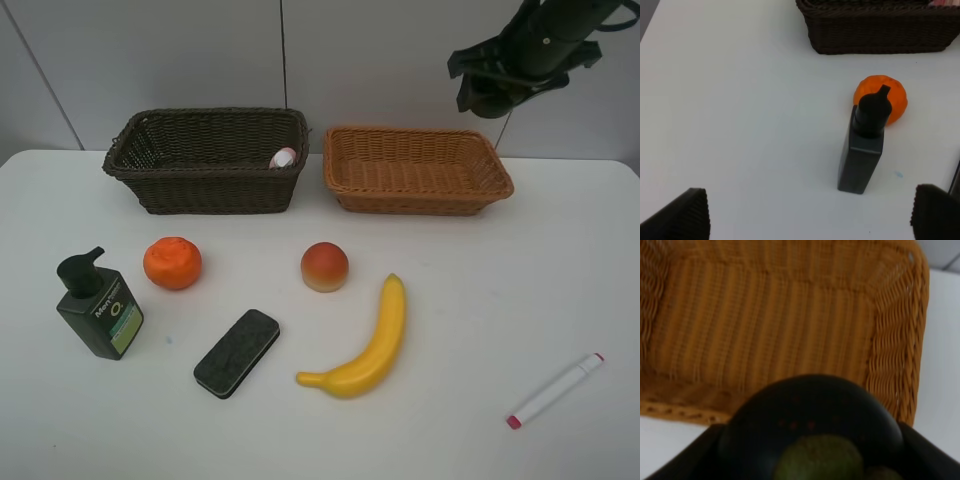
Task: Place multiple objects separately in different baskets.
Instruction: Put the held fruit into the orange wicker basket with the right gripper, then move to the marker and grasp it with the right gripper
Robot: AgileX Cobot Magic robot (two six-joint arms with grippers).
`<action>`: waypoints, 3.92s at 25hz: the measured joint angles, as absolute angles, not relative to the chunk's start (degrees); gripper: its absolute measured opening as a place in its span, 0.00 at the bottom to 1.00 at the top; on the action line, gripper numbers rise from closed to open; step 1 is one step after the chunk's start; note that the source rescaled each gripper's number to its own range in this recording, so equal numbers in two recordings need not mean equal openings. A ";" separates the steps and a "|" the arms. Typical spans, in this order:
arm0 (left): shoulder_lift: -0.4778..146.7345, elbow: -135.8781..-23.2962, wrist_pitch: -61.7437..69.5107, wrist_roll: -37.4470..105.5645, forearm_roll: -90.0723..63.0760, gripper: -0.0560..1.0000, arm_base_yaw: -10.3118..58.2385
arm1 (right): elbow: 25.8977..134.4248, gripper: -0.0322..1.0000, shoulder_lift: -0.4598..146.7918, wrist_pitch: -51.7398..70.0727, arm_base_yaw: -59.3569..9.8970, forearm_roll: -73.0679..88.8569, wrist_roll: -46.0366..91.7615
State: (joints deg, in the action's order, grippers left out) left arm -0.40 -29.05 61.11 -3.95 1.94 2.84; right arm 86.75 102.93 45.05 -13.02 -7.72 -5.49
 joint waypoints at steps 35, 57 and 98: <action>-0.40 -29.05 61.11 -3.95 1.94 0.99 2.84 | 89.69 0.86 122.53 36.60 -12.91 -8.48 -7.70; -0.40 -29.05 61.11 -3.95 1.94 0.99 2.84 | 89.69 0.98 109.97 55.86 -12.91 -6.01 -7.05; -0.40 -29.05 61.11 -3.95 1.94 0.99 2.84 | 30.26 0.98 71.67 44.94 -12.97 -1.56 -61.92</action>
State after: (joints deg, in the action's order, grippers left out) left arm -0.40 -29.05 61.11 -3.95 1.94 2.84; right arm 30.26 71.67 44.94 -12.97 -1.56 -61.92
